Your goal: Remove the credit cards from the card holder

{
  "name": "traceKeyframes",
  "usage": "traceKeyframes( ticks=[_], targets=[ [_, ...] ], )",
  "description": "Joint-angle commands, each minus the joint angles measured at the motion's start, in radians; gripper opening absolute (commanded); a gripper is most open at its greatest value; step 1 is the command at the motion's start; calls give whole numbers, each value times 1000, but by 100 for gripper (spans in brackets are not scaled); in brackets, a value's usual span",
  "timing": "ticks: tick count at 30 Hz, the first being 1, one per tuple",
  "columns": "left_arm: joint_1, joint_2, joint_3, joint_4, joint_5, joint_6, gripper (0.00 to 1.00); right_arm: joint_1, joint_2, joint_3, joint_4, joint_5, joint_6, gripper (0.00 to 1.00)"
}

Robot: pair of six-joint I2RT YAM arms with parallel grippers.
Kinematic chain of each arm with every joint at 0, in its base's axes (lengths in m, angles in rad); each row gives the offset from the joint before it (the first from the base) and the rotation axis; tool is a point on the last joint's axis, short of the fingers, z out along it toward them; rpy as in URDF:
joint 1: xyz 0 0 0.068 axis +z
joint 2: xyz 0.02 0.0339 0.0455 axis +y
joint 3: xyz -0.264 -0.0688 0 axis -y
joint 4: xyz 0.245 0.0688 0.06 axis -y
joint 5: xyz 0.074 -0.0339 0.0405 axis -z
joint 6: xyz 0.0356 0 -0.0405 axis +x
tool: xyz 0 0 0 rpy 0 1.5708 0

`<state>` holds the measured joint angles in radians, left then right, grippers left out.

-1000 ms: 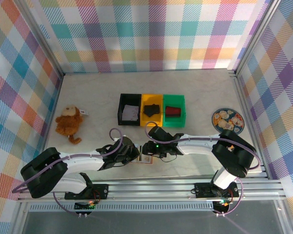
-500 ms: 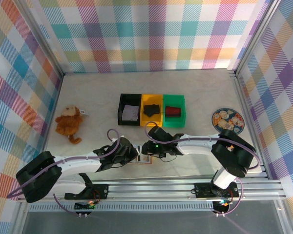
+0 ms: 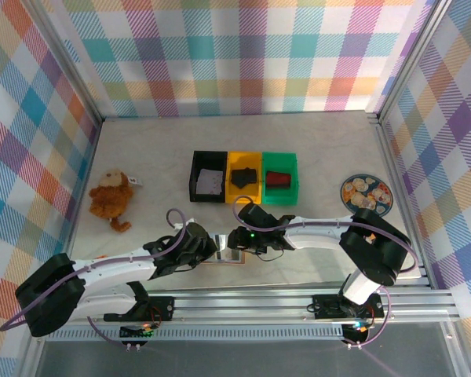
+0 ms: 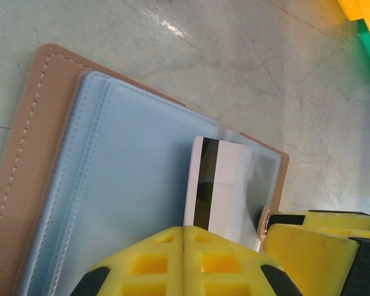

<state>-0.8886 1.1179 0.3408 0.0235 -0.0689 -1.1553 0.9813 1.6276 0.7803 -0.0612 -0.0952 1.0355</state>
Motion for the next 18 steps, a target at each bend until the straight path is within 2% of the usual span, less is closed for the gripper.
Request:
traceKeyframes(
  ticks=[1, 18],
  targets=[
    [-13, -27, -20, -46, -29, 16, 0, 7, 42, -21, -44, -17, 4, 49],
    [-12, -145, -27, -109, -61, 14, 0, 8, 3, -10, -67, -6, -27, 49]
  ],
)
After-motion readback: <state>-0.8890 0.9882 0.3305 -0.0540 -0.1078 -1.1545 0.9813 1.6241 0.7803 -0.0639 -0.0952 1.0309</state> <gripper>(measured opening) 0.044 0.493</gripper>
